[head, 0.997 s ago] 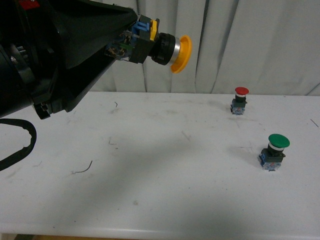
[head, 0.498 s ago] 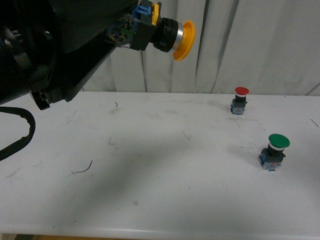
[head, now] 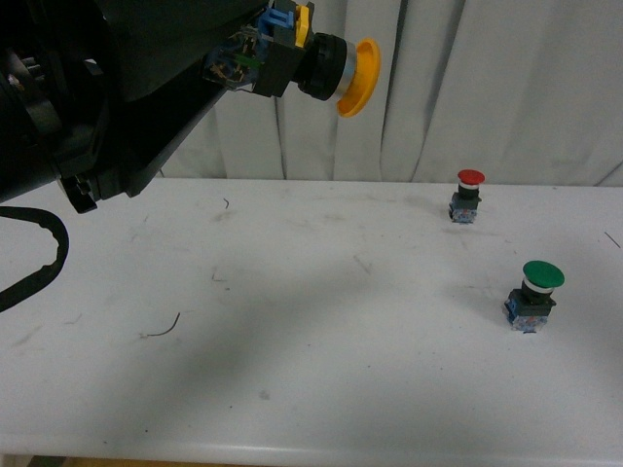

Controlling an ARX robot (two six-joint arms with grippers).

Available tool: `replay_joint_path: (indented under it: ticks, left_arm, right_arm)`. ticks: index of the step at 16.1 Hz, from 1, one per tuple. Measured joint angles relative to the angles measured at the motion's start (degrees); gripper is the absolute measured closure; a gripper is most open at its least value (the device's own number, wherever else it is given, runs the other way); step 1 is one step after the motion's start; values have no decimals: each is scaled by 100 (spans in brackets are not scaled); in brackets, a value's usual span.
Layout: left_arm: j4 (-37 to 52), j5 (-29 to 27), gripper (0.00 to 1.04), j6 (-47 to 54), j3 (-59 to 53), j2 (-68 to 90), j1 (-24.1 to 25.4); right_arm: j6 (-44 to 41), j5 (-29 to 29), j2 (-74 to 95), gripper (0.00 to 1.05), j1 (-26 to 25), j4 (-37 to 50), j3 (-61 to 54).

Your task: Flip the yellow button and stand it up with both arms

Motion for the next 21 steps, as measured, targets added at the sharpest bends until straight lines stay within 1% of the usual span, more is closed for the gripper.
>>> replay_joint_path:
  ticks: [5,6,8,9,10,11,12,13,17,19,21]
  left_arm:
    - [-2,-2,70,0,2,4,-31]
    - [-2,2,70,0,4,4,-31]
    - [-2,2,70,-2,7,7,-31]
    - [-2,2,70,0,11,9,-31]
    - [-2,0,70,0,11,9,-28]
    - [-2,0,70,2,11,9,-39]
    - [-2,2,70,4,13,24,-66]
    - [-2,2,70,4,13,44,-72]
    - [-2,2,70,4,13,68,-72]
    - [-2,4,70,7,11,70,-70]
    - [-2,7,70,7,11,70,-61]
  right_arm:
    - [874,-339,166,6,68,584,-63]
    - [1182,-409,236,6,76,734,-105]
    - [1482,-518,337,6,109,859,-164]
    - [2485,-715,610,6,234,870,-313]
    - [4741,-811,1351,6,472,835,-420]
    - [6330,-949,1711,6,616,846,-420]
    - [6905,-846,1843,6,820,852,-197]
    - [6896,-772,1958,6,1032,870,-79]
    - [6710,-863,2186,6,1589,857,-17]
    - [6640,-911,2247,6,1709,857,15]
    - [6610,-901,2275,6,1705,859,59]
